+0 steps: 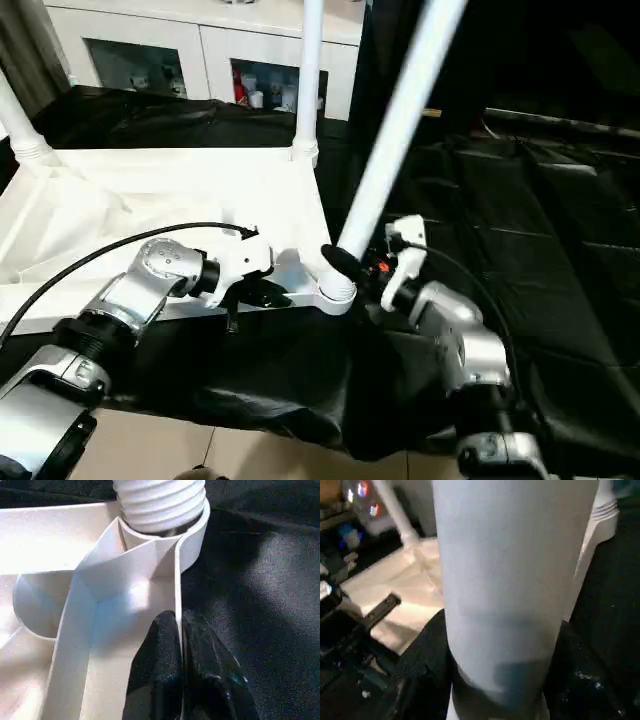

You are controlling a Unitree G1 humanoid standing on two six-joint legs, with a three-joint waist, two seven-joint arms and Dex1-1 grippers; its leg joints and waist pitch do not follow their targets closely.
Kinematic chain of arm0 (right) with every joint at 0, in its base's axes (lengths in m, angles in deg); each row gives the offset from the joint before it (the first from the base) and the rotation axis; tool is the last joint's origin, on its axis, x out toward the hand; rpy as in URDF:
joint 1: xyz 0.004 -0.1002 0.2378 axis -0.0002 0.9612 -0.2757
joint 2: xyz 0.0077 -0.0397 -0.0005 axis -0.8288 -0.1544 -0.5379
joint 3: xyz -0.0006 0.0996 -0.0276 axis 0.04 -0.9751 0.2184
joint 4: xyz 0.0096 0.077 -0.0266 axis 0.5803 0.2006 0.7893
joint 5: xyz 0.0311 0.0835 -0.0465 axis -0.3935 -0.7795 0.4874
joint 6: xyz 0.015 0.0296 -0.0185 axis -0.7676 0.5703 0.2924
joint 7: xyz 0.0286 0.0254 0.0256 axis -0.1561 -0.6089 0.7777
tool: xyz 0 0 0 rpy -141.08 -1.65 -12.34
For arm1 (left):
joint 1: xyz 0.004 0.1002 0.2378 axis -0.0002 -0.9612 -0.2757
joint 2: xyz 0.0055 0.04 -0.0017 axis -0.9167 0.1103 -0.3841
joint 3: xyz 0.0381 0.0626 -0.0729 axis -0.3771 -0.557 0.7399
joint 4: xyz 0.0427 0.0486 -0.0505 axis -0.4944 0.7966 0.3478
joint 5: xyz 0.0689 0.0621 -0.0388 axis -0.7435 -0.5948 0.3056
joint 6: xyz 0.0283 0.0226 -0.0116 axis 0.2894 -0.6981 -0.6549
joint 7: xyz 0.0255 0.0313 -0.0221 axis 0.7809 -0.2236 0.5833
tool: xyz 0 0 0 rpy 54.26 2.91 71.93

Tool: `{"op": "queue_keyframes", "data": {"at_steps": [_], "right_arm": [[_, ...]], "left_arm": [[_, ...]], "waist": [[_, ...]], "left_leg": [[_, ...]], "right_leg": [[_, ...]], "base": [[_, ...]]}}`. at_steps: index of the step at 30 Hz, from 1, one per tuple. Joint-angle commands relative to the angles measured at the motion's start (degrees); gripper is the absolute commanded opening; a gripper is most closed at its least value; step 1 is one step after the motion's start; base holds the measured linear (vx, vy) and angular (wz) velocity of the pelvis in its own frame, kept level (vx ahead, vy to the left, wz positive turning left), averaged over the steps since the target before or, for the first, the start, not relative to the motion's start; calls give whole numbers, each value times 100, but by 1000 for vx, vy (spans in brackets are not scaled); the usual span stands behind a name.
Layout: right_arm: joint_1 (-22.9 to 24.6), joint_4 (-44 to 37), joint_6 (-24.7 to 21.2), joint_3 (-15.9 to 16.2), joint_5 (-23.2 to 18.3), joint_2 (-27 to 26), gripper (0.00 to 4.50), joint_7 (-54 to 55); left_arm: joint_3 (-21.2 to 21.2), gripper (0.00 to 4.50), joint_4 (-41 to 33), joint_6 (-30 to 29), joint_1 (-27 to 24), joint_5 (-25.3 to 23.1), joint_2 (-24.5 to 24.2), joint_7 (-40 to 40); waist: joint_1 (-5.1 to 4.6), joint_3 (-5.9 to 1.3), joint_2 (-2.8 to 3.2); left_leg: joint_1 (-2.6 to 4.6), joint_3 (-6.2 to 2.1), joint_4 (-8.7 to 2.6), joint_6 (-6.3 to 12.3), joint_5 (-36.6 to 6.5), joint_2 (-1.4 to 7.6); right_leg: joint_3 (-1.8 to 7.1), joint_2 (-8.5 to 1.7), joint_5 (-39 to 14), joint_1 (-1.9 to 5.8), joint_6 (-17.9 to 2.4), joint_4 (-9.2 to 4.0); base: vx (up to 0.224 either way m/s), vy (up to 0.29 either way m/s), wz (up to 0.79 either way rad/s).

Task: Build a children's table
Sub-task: Insert table leg to table base, then rotate leg to tighten

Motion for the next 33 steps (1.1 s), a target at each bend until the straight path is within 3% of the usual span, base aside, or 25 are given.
{"op": "queue_keyframes", "data": {"at_steps": [1, 5, 9, 15, 19, 21, 23, 25, 33], "right_arm": [[471, 493, 65, -97, 237, 6, 191, 332], [794, 286, 387, 167, 515, -78, 191, 442], [883, 44, 664, 506, 987, -12, 191, 633], [718, 12, 643, 854, 1247, 108, 191, 502], [461, 137, 408, 1102, 1289, 229, 191, 214], [291, 312, 344, 1323, 1416, 336, 191, -83], [265, 353, 328, 1369, 1403, 359, 191, -210], [322, 342, 277, 1385, 1340, 380, 191, -335], [627, 436, 410, 1448, 1216, 596, 190, -945]], "left_arm": [[87, 0, 59, 110, 92, 58, 27, 161], [68, 0, 70, 153, 97, 48, 8, 174], [45, 0, 120, 215, 111, 6, -10, 199], [10, 0, 128, 309, 93, -14, -18, 156], [-47, 0, 127, 500, 67, -26, -37, 56], [-67, 0, 60, 591, 15, 37, -39, -108], [-68, 0, 25, 601, -4, 63, -40, -155], [-47, 0, 10, 613, -9, 102, -27, -168], [36, 0, -121, 852, -76, 494, -43, -887]], "waist": [[-11, -305, 25], [-19, -290, 35], [-16, -298, 34], [-28, -282, 39], [-47, -272, -4], [-56, -278, -21], [-49, -280, -29], [-44, -292, -73], [-34, -311, -73]], "left_leg": [[81, -123, -471, 92, -1221, 379], [93, -139, -497, 35, -1474, 378], [79, -137, -508, 34, -1364, 373], [73, -145, -523, 51, -1475, 374], [83, -154, -529, 43, -1633, 378], [72, -153, -527, 53, -1580, 379], [68, -145, -525, 78, -1503, 385], [67, -140, -525, 114, -1420, 389], [88, -125, -542, 219, -1295, 398]], "right_leg": [[307, -583, -1051, 203, -1285, -518], [312, -587, -1450, 187, -1179, -564], [321, -578, -1380, 183, -1089, -558], [321, -579, -1565, 180, -1051, -583], [328, -587, -1934, 160, -963, -616], [324, -581, -1853, 158, -990, -604], [332, -587, -1685, 167, -1011, -593], [327, -585, -1503, 176, -1037, -578], [313, -570, -1080, 200, -1133, -566]], "base": [[0, 0, 0], [0, 0, 0], [0, 0, 0], [0, 0, 0], [0, 0, 0], [0, 0, 0], [0, 0, 0], [0, 0, 0], [0, 0, 0]]}}
